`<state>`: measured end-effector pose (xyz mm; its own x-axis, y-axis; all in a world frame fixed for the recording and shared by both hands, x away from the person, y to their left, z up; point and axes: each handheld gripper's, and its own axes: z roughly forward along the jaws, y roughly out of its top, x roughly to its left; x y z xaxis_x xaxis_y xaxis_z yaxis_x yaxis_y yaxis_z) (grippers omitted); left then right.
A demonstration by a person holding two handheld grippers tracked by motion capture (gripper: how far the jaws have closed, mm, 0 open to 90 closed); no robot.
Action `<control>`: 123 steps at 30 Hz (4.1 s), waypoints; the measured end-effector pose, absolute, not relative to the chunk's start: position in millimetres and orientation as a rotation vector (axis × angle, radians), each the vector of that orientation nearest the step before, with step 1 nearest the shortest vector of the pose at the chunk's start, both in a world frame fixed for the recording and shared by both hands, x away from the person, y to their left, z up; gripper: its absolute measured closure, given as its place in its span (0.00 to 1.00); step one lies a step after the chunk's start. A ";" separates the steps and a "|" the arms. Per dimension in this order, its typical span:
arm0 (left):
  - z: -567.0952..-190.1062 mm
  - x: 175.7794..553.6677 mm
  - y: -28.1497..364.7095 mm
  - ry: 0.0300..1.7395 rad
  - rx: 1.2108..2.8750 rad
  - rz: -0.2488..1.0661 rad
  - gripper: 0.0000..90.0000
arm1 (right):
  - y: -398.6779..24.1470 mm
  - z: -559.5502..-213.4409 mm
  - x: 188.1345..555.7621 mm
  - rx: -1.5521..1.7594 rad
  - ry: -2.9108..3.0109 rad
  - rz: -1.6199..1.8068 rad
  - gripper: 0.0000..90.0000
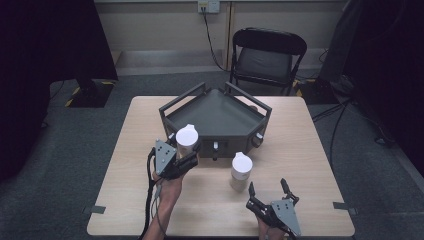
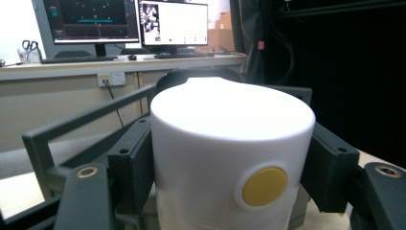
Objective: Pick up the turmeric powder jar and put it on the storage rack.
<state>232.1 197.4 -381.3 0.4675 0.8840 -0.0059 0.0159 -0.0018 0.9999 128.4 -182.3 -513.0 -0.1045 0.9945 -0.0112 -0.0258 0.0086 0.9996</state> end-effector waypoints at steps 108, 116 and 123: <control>-359.2 318.0 158.3 1.049 1.310 0.887 0.00 | -183.7 -512.9 128.2 1.128 1.278 1.296 0.01; -363.0 304.0 166.5 1.025 1.289 0.895 0.00 | -183.7 -512.9 128.2 1.128 1.278 1.296 0.01; -363.1 292.9 174.0 1.022 1.303 0.909 0.00 | -182.9 -512.9 128.1 1.130 1.275 1.293 0.01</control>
<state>292.9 174.0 -363.1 0.3116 0.9469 -0.0787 0.0330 0.0719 0.9969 128.1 -182.9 -512.9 -0.1087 0.9940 -0.0111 -0.0251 0.0084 0.9996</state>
